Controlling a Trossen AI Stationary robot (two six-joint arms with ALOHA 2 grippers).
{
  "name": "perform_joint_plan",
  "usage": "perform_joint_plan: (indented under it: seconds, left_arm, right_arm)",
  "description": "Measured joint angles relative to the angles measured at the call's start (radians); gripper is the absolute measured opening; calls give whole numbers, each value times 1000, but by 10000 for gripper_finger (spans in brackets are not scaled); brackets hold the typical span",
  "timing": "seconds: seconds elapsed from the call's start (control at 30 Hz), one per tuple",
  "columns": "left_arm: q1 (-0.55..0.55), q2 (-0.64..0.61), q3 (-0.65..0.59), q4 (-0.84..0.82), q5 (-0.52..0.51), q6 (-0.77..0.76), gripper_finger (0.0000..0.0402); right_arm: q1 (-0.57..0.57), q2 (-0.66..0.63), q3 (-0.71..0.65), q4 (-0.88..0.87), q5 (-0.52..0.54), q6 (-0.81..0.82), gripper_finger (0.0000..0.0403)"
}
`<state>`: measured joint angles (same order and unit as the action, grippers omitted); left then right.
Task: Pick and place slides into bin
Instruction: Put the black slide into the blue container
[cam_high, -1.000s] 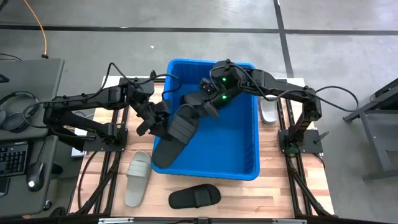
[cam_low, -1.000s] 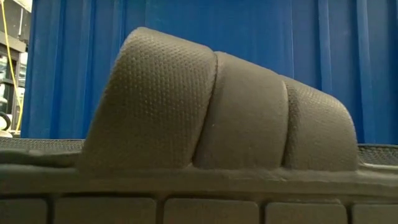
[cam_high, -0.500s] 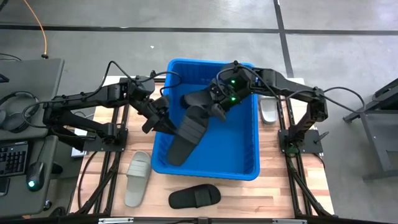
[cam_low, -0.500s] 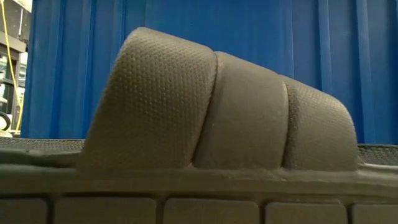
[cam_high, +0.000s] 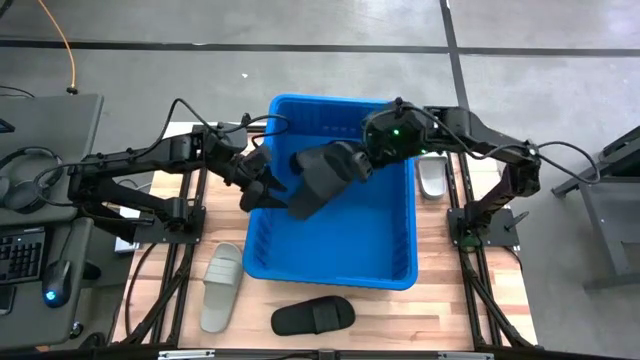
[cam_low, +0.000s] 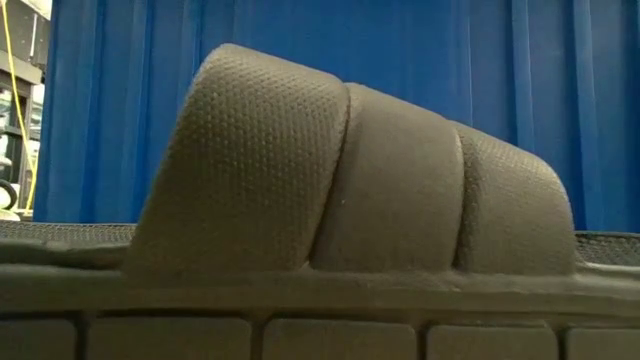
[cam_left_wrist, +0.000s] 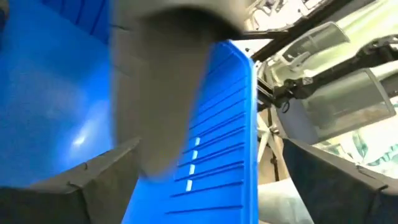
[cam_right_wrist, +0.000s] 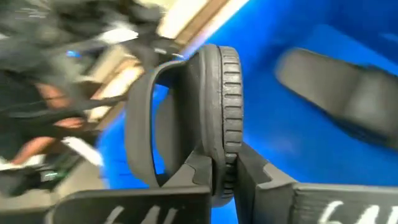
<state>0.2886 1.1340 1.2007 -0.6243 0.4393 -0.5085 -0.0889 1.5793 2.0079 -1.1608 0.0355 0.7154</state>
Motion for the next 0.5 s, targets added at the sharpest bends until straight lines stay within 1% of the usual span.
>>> perform_joint_plan:
  seconds: [0.07,0.13,0.23,0.3,0.43,0.5]
  left_arm:
    - [-1,-17,0,-13,-4,4,385]
    - [-1,-39,0,-8,-37,4,386]
    - [-1,-86,0,-6,-150,8,383]
    - [0,-117,0,-3,-225,8,381]
    - [0,-173,0,12,-354,-14,379]
    - [0,-199,0,55,-387,-18,379]
  right_arm:
    - [18,-13,0,-69,80,38,2]
    - [32,-27,0,-124,155,54,1]
    - [64,-54,0,-144,297,77,1]
    - [82,-66,1,-141,369,96,1]
    - [105,-69,1,-144,434,134,1]
    - [117,-62,-1,-144,451,160,1]
